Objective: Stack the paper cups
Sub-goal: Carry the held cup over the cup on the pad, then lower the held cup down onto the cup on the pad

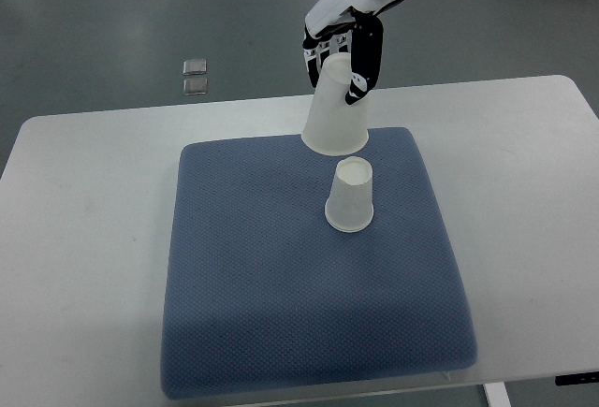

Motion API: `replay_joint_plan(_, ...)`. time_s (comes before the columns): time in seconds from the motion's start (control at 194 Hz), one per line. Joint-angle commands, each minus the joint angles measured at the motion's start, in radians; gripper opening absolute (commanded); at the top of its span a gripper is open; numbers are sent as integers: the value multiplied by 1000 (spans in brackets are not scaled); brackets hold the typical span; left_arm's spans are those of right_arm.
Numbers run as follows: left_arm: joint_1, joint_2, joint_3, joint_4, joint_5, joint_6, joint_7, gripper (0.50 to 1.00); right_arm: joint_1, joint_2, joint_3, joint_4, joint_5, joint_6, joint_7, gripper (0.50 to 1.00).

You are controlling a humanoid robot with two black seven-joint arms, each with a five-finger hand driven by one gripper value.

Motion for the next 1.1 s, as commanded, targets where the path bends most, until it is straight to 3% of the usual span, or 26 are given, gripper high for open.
replay_joint_plan(0.0,0,0,-1,0,0,0,-2,1000,-26,18,-6,0,0,-23,0,631)
replay_joint_plan(1.094,2,0,-1,4,0,0,-2,1000,-161,24,-72,6,-2,-130,-2,635)
